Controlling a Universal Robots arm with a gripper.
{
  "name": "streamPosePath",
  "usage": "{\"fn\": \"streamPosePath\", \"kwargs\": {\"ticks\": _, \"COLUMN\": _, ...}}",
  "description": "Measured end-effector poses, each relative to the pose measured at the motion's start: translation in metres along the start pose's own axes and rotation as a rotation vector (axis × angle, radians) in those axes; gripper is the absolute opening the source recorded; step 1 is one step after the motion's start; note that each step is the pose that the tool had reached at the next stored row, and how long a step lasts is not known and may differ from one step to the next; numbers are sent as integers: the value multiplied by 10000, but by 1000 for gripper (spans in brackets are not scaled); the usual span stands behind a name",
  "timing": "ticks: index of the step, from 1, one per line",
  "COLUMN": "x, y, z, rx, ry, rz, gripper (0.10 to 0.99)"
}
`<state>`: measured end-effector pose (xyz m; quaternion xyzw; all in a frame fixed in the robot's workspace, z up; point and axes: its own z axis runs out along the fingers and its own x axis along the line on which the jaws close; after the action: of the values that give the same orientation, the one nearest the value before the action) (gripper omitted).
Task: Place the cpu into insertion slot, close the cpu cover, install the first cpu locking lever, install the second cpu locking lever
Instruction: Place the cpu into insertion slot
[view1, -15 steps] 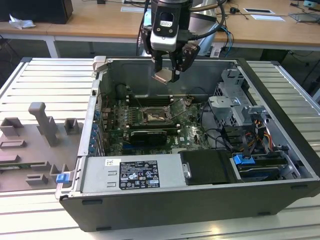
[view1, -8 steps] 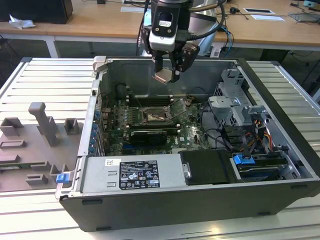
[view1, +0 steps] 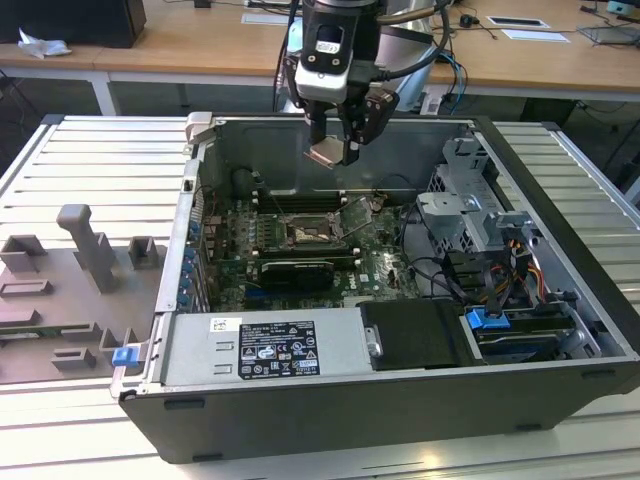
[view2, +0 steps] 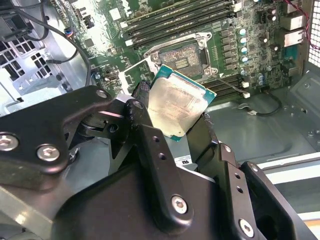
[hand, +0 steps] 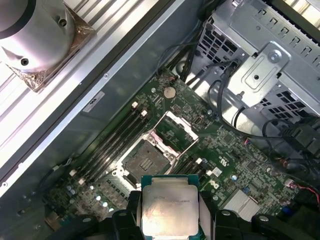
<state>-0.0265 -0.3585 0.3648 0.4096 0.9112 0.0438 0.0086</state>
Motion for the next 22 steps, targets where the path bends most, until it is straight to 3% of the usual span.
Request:
{"fn": "streamPosePath", "kwargs": {"ticks": 5, "x": 0, "y": 0, "z": 7, "rx": -4, "ry": -31, "rz": 323, "gripper": 545}}
{"fn": "streamPosePath", "kwargs": {"ticks": 10, "x": 0, "y": -2, "z": 26, "rx": 9, "ry": -135, "rz": 1115, "gripper": 545}}
{"fn": "streamPosePath", "kwargs": {"ticks": 22, "x": -1, "y": -4, "z": 52, "rx": 15, "ry": -192, "rz": 1578, "gripper": 545}}
